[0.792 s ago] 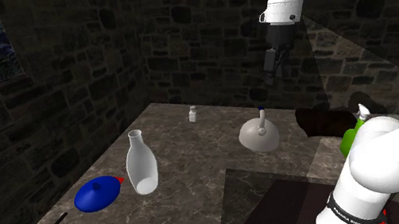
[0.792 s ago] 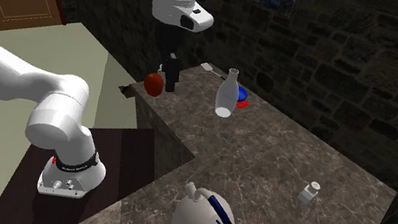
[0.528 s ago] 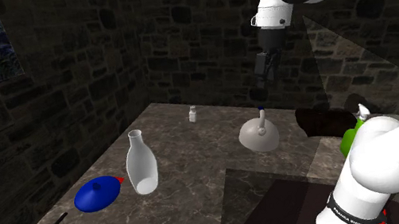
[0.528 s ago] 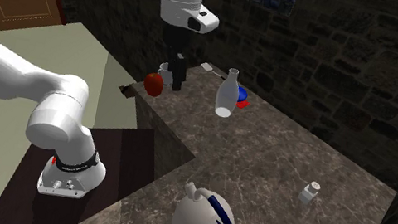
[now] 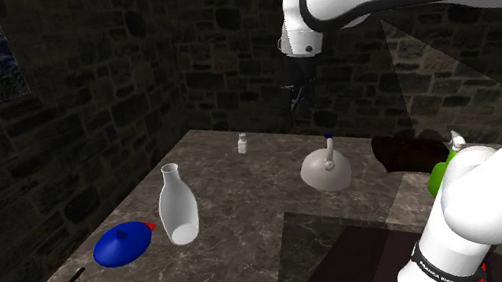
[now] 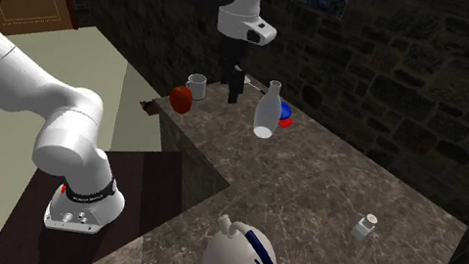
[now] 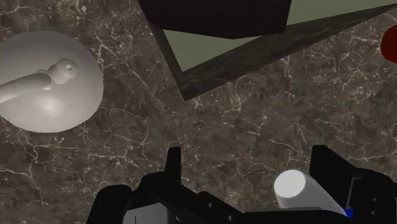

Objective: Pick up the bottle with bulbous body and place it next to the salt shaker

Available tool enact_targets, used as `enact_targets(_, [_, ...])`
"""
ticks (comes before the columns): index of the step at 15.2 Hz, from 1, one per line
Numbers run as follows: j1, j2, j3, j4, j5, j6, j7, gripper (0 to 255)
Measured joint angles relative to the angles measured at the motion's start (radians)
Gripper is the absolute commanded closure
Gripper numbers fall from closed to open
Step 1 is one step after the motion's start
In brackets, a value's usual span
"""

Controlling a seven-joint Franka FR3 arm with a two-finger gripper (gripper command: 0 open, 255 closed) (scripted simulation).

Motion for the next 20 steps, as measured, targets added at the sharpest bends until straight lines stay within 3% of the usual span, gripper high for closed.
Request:
enact_targets(10, [0.042, 0.301, 0.135, 0.164, -0.001, 0.170, 0.146, 0])
enact_targets(20, [0.099, 0.659, 0.224, 0.449, -0.116, 0.256, 0.304, 0])
